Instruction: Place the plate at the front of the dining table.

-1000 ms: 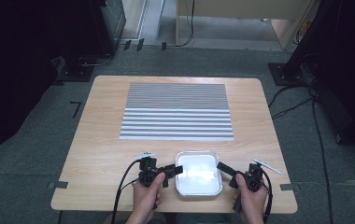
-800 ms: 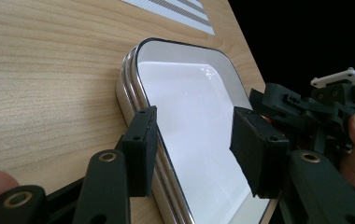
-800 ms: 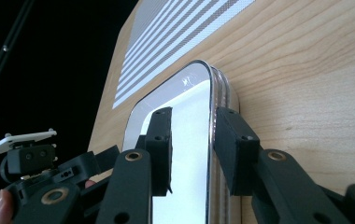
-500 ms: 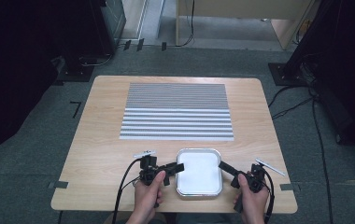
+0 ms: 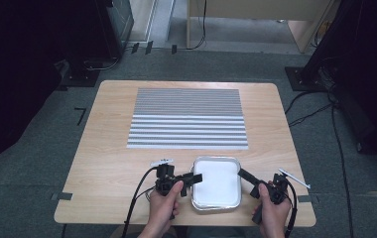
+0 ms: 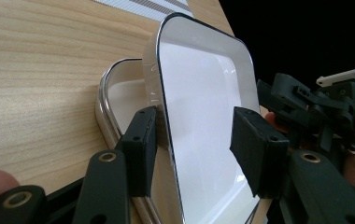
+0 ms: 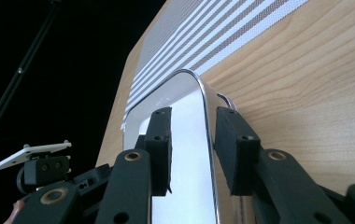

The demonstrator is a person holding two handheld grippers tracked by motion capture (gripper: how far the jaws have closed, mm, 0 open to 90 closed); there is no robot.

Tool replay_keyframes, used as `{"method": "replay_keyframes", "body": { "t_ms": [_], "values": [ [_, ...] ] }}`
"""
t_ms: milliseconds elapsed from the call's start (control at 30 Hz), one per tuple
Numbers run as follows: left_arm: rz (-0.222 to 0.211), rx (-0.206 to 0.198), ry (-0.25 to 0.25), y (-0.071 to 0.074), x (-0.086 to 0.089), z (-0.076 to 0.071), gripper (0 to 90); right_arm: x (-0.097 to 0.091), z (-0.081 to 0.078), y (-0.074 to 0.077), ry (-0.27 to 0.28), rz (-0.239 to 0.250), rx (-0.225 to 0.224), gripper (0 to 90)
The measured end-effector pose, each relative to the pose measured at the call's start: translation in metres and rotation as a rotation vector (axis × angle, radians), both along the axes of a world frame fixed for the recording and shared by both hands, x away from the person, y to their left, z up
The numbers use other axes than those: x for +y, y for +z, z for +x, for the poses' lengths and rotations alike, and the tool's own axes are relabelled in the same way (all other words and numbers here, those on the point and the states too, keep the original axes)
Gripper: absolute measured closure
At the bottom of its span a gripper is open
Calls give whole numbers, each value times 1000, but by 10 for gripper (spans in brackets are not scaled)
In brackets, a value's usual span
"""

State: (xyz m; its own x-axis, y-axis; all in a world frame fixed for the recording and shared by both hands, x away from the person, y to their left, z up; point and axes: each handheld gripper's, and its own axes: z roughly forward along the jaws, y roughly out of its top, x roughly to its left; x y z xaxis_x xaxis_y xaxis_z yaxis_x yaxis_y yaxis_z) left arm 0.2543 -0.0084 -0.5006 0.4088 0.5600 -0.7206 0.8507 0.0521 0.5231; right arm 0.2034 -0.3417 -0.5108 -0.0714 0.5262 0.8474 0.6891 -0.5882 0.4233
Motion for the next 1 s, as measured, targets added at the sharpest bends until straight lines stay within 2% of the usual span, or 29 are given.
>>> {"method": "replay_keyframes", "body": {
  "t_ms": [33,167,233,267,300,333,367,400,433,467,500,533,600,667,700,733,800,900,933,1000],
  "values": [
    [0,0,0,0,0,0,516,0,0,0,0,0,0,679],
    [48,-1,10,-3,-5,0,540,0,0,0,0,-17,5,684],
    [77,-19,15,-2,-7,-1,572,3,0,0,-1,-68,17,722],
    [97,-32,22,-1,-8,-3,596,4,0,0,0,-84,18,731],
    [97,-32,22,-1,-8,-3,620,4,0,0,0,-84,18,731],
    [110,-45,27,-1,-8,-4,650,7,0,0,6,-143,13,753],
    [123,-65,32,0,-8,-6,650,7,0,0,6,-143,13,753],
    [151,-95,48,1,-9,-8,722,11,0,1,16,-206,7,772],
    [151,-95,48,1,-9,-8,753,11,0,1,16,-206,7,772],
    [177,-115,58,1,-10,-9,785,16,-1,2,23,-275,-2,805],
    [177,-115,58,1,-10,-9,806,16,-1,2,23,-275,-2,805],
    [194,-131,61,2,-12,-10,815,20,-1,4,26,-342,-2,837],
    [225,-155,70,2,-14,-11,823,23,-2,5,23,-377,-10,845],
    [231,-169,72,3,-15,-13,827,25,-2,7,22,-413,-17,855],
    [231,-169,72,3,-15,-13,829,25,-2,7,22,-413,-17,855],
    [239,-179,73,3,-15,-14,831,29,-4,9,13,-464,-27,863],
    [256,-204,78,6,-17,-16,836,31,-5,12,4,-484,-34,868],
    [259,-215,75,8,-17,-17,846,34,-7,16,-5,-507,-44,878],
    [267,-221,76,10,-18,-18,848,36,-8,19,-8,-532,-44,883],
    [286,-243,72,14,-19,-19,853,37,-9,22,-10,-545,-50,886]
  ]
}}
